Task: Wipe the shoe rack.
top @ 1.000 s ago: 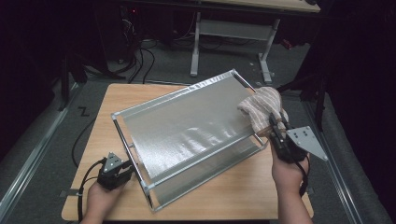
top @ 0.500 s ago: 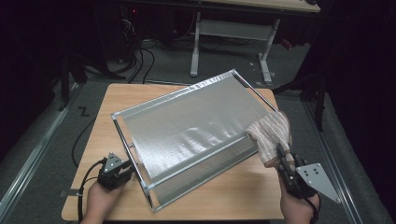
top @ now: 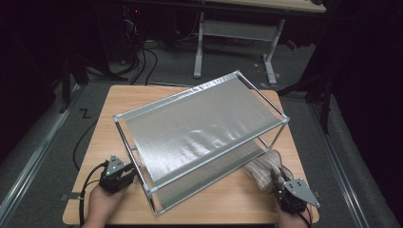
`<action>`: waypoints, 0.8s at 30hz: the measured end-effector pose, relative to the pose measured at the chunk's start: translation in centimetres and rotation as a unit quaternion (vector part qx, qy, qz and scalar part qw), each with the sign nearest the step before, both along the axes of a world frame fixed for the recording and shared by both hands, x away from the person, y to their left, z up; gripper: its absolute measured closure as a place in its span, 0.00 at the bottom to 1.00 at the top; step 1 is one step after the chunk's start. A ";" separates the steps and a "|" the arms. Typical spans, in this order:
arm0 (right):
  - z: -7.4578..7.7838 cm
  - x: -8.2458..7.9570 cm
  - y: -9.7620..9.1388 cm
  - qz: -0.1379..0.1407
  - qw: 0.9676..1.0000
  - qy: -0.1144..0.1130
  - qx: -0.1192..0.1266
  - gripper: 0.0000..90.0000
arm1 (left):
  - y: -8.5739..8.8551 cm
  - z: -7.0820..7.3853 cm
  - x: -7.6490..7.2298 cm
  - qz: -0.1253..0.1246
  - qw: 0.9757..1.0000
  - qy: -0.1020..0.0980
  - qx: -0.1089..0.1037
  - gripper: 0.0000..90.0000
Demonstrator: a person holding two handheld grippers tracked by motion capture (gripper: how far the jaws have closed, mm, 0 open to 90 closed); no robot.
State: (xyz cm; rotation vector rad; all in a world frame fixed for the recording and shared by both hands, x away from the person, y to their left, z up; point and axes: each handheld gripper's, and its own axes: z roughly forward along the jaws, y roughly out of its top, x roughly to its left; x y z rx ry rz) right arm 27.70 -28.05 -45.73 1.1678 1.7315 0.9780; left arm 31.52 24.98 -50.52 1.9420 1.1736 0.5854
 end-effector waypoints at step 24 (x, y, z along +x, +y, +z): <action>-3.6 1.9 -0.8 0.003 0.989 0.145 0.036 0.27 | 0.1 0.0 0.0 0.000 1.000 0.000 -0.001 0.75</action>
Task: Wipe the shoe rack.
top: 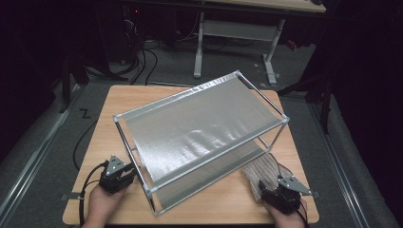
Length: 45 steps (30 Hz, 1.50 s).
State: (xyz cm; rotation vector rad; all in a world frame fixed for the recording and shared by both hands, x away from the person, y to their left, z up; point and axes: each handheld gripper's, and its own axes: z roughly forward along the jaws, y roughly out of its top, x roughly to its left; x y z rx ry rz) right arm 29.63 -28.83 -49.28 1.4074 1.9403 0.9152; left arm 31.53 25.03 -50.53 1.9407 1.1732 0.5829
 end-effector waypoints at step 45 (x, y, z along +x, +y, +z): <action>6.6 5.1 -1.0 -0.090 0.990 -0.109 0.004 0.83 | -0.1 0.0 0.0 0.000 1.000 -0.003 0.007 0.76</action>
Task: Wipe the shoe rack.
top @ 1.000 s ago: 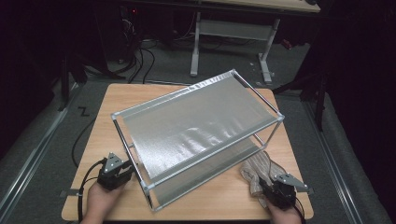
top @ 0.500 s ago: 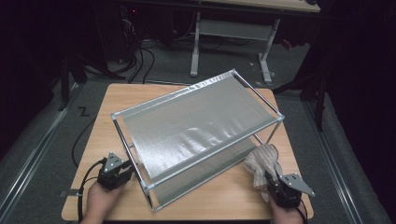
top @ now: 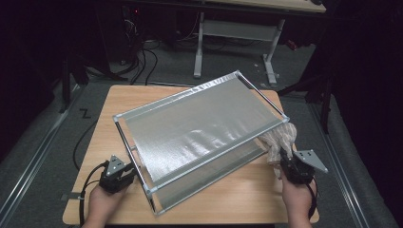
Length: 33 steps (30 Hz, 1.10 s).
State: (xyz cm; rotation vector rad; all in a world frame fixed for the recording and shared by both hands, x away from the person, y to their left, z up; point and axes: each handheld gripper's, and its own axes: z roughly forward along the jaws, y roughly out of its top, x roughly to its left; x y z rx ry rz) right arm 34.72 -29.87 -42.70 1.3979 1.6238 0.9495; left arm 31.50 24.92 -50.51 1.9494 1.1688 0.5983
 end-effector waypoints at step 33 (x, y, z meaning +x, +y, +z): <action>1.9 -0.1 0.9 0.004 0.999 -0.044 -0.006 0.82 | 0.0 0.0 0.0 0.000 1.000 -0.001 -0.001 0.76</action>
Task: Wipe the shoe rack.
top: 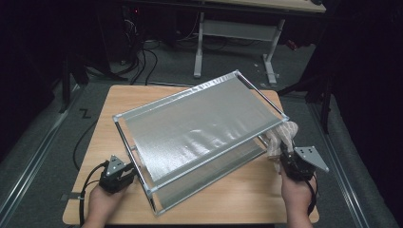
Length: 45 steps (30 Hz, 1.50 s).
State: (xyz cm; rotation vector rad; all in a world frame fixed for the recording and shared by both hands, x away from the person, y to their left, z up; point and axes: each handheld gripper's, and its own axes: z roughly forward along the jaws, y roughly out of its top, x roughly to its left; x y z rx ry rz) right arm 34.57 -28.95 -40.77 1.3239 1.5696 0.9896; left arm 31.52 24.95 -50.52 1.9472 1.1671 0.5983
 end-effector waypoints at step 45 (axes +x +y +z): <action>-5.6 -1.9 -3.3 0.006 0.996 0.085 0.000 0.81 | 2.2 0.2 7.8 0.096 0.995 0.026 0.007 0.77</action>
